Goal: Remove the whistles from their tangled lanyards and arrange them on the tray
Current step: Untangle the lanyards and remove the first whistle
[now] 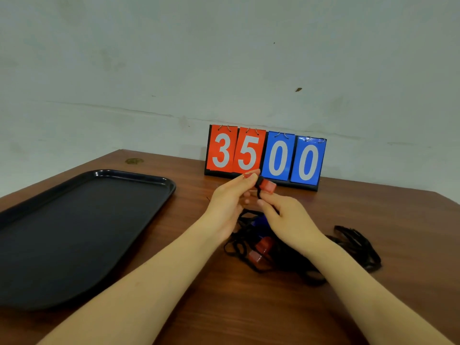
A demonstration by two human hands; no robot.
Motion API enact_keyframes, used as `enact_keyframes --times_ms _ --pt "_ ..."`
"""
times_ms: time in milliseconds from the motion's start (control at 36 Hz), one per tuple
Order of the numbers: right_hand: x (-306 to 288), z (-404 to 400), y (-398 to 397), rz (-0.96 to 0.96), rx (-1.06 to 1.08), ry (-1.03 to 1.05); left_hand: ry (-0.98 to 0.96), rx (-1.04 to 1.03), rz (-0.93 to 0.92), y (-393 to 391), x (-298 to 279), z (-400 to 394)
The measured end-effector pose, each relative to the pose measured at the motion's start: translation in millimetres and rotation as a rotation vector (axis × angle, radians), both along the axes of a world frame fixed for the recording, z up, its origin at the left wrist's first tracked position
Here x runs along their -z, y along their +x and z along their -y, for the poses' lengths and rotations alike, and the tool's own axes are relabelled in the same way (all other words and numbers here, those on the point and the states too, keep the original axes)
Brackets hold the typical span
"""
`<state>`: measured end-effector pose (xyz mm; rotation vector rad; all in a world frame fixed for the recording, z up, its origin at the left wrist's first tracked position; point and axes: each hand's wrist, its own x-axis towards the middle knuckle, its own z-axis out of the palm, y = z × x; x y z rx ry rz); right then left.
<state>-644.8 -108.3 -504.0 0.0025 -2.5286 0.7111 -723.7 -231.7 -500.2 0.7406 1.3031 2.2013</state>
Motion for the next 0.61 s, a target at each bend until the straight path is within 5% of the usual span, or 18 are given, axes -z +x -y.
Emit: enact_keyframes --times_ms 306,611 --pt "-3.6 3.4 6.0 0.021 0.023 0.285 -0.063 -0.08 -0.028 -1.0 1.6 0.4" --pt "-24.7 -1.0 15.8 -0.201 0.019 -0.192 -0.152 -0.078 -0.221 3.6 -0.5 -1.5"
